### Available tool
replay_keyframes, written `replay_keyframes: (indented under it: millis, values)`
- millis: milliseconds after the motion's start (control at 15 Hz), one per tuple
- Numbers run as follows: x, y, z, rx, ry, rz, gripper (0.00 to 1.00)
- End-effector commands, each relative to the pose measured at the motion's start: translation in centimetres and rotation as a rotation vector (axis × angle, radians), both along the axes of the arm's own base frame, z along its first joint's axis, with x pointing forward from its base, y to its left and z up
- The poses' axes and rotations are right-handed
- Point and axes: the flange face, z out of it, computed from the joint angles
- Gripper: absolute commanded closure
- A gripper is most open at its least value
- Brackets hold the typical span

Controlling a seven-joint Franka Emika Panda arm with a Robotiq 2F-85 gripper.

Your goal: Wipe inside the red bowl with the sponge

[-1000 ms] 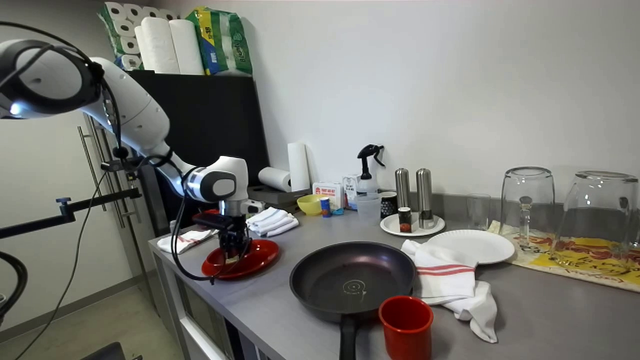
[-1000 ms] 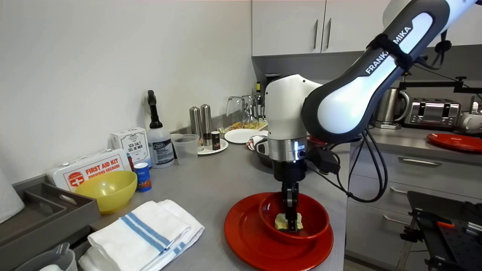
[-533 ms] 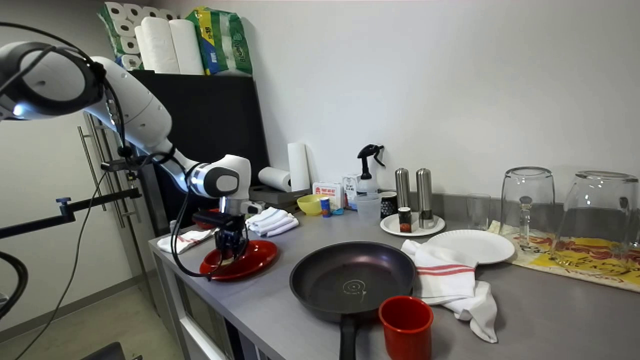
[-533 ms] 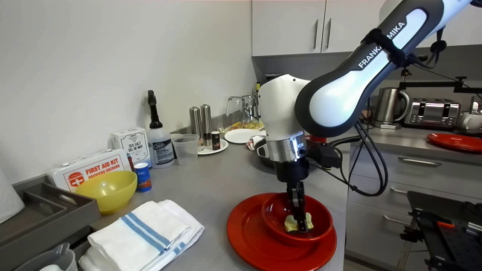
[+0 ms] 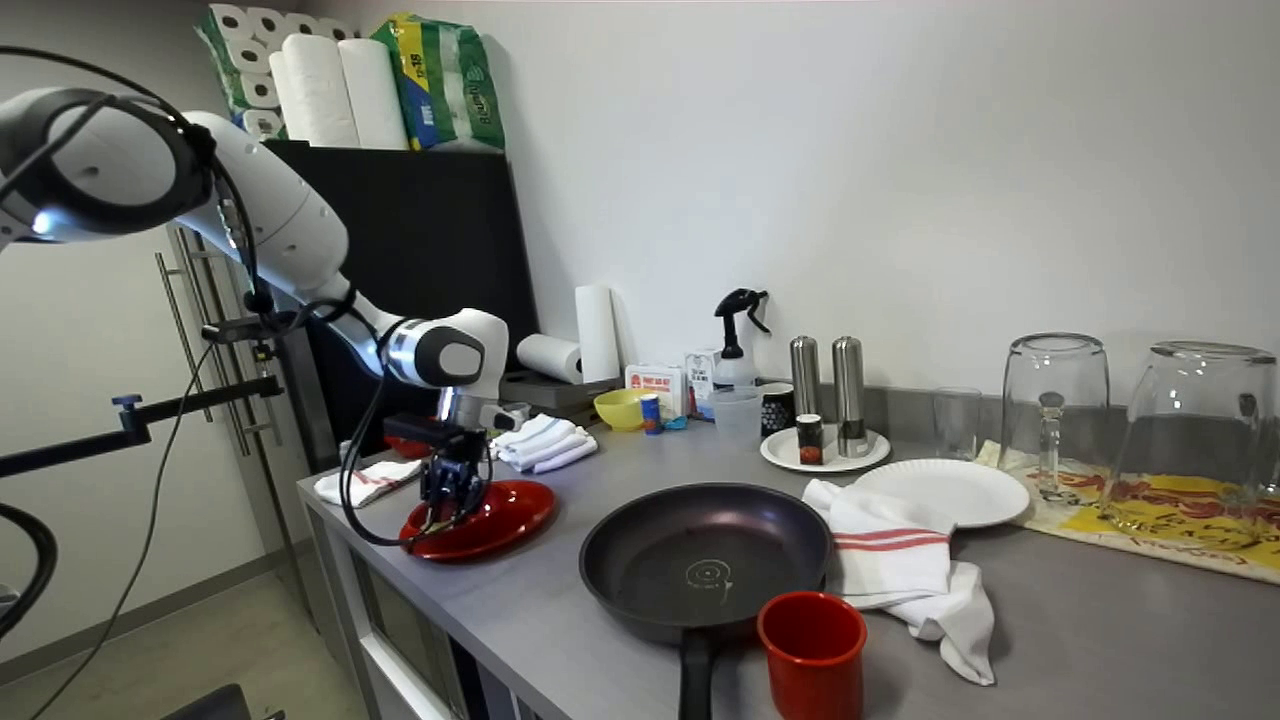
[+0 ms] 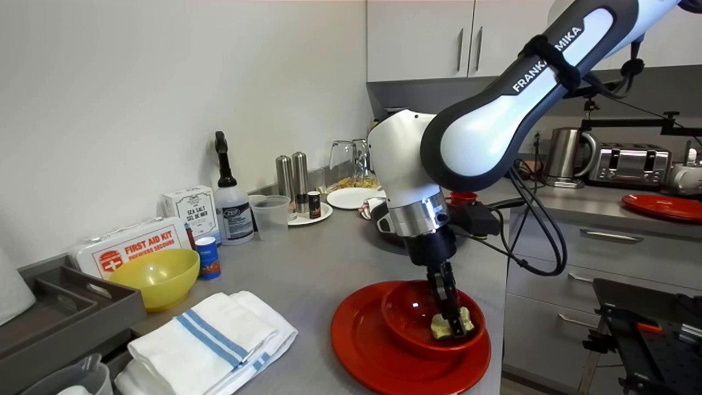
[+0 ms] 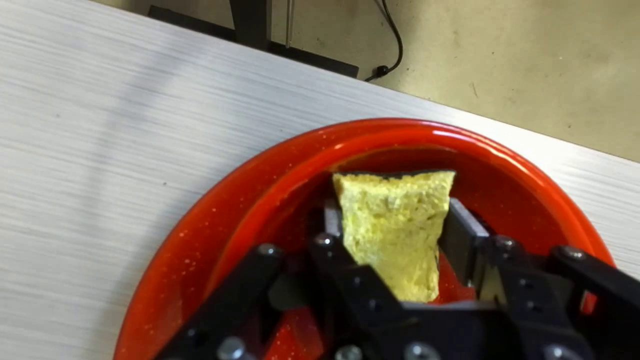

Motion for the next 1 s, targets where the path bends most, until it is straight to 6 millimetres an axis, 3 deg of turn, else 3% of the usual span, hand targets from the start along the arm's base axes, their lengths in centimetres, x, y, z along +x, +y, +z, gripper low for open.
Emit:
replay_keyframes:
  millis: [0, 600, 933]
  values:
    - [0.57, 0.26, 0.23, 0.002, 0.048, 0.001, 0.75]
    - [1.01, 0.73, 1.08, -0.037, 0.078, 0.064, 0.75]
    - [1.31, 0.55, 0.39, -0.057, 0.066, 0.066, 0.75]
